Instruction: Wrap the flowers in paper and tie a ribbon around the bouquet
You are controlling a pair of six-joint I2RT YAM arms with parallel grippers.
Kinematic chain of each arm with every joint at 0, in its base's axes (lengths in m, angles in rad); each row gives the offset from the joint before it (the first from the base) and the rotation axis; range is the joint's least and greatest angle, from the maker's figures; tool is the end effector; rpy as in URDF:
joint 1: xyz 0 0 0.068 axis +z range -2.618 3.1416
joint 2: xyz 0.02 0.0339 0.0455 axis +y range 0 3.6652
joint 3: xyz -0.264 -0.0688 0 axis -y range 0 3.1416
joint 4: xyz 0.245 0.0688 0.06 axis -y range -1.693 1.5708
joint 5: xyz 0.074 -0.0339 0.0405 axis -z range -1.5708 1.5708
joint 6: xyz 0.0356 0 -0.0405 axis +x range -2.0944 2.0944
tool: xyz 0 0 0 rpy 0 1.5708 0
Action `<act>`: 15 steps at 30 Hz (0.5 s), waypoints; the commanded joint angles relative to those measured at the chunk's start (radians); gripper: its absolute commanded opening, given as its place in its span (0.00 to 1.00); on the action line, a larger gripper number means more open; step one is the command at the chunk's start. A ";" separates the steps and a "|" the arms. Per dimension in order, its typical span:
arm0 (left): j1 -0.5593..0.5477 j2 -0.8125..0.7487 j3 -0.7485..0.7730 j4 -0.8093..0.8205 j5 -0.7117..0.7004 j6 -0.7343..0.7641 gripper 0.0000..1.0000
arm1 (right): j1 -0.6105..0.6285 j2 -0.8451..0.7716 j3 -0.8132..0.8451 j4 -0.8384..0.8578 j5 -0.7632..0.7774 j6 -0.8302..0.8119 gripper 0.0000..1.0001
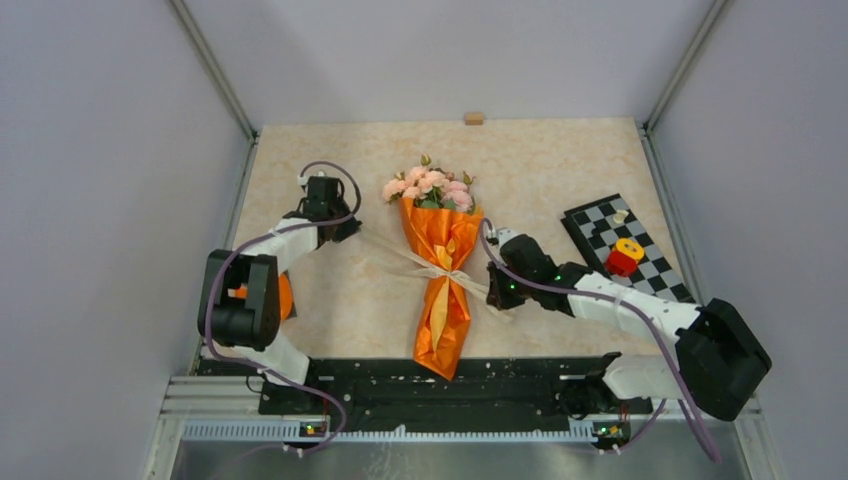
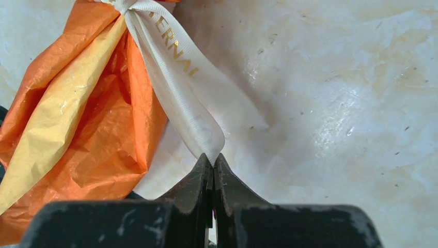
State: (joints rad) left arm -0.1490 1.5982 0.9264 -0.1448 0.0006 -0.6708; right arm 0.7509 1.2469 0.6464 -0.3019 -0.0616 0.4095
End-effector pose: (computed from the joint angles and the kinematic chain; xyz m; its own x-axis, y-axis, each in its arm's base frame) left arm 0.3277 -0.0492 0.1920 -0.6571 -0.5299 -0.5361 -0.3314 0.8419 -0.4260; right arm 0.1739 0.1653 0.1889 -0.8086 -0.2110 -0.5492 -0.4218 0.8587 0.2911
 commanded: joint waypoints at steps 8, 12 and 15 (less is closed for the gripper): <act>0.040 0.097 0.131 -0.056 -0.180 -0.029 0.00 | 0.008 -0.072 -0.021 -0.113 0.090 -0.004 0.00; 0.051 0.111 0.146 -0.081 -0.176 -0.037 0.00 | 0.006 -0.068 -0.039 -0.107 0.069 -0.005 0.00; 0.051 0.125 0.156 -0.091 -0.177 -0.037 0.00 | 0.005 -0.075 -0.050 -0.096 0.064 -0.004 0.00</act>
State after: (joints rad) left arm -0.1341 1.7073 1.0298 -0.2539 -0.0612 -0.7094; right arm 0.7509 1.1957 0.6228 -0.3164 -0.0170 0.4126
